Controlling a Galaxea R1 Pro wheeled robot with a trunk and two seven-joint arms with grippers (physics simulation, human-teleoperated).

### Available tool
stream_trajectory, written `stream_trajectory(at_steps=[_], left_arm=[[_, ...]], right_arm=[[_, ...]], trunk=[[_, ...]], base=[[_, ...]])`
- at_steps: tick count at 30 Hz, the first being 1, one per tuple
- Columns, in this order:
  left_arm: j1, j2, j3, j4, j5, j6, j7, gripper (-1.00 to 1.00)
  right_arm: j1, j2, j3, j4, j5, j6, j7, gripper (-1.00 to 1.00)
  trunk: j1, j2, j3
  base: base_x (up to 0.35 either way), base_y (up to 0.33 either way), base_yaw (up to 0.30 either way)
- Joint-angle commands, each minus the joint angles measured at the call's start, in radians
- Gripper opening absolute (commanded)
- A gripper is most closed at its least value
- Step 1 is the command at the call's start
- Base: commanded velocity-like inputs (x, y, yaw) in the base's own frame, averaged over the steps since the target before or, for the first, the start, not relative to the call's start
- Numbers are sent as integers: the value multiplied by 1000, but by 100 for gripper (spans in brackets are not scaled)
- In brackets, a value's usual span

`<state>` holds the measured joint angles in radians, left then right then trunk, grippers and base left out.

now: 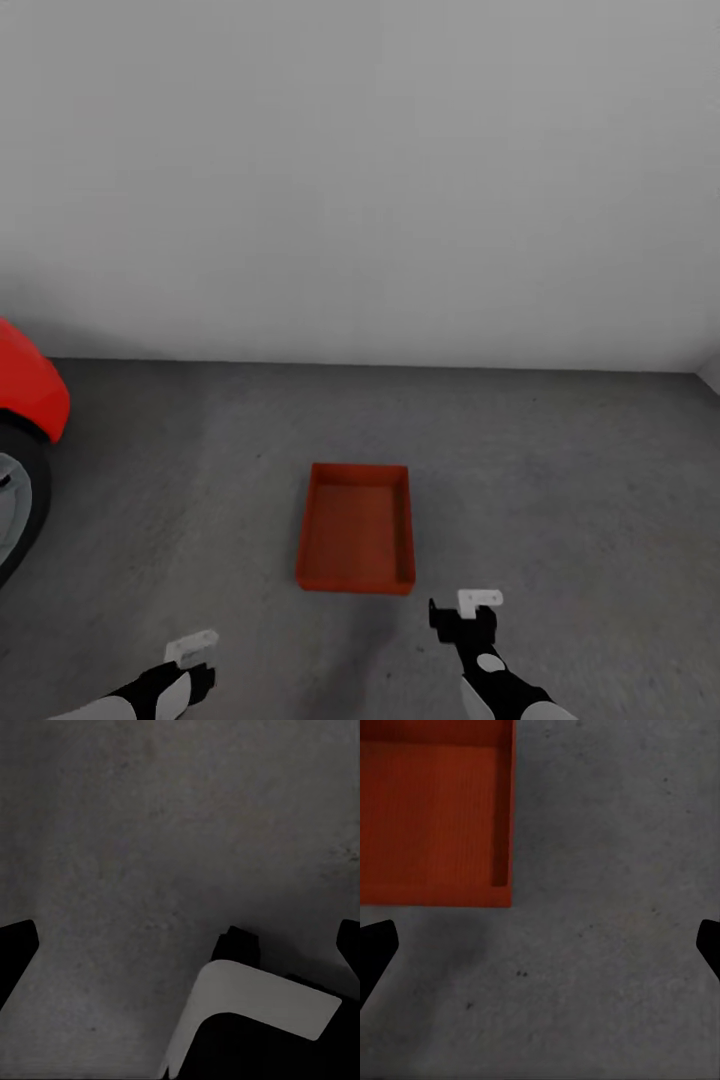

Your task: Move the two storage containers from the living room to the garage. In the garage, place one container on the floor and stack the other container on top of it (either order is fine).

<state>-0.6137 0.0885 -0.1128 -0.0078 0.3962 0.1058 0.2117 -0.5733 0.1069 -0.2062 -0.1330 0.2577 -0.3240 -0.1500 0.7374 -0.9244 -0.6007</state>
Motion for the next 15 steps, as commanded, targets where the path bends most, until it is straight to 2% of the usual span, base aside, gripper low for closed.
stream_trajectory(at_steps=[1, 8, 15], left_arm=[[1, 7, -9, 2, 17, 4, 2, 100], [3, 14, -9, 9, 32, 2, 0, 100], [3, 13, -9, 8, 30, 1, -3, 100]], right_arm=[[-1, 0, -7, 6, 11, -3, -3, 100], [0, 2, -7, 17, 12, -1, -1, 100], [0, 2, -6, 18, 12, 0, 0, 100]], trunk=[[0, -1, 1], [0, -1, 9], [0, -1, 10]], base=[[0, 0, 0], [0, 0, 0], [0, 0, 0]])
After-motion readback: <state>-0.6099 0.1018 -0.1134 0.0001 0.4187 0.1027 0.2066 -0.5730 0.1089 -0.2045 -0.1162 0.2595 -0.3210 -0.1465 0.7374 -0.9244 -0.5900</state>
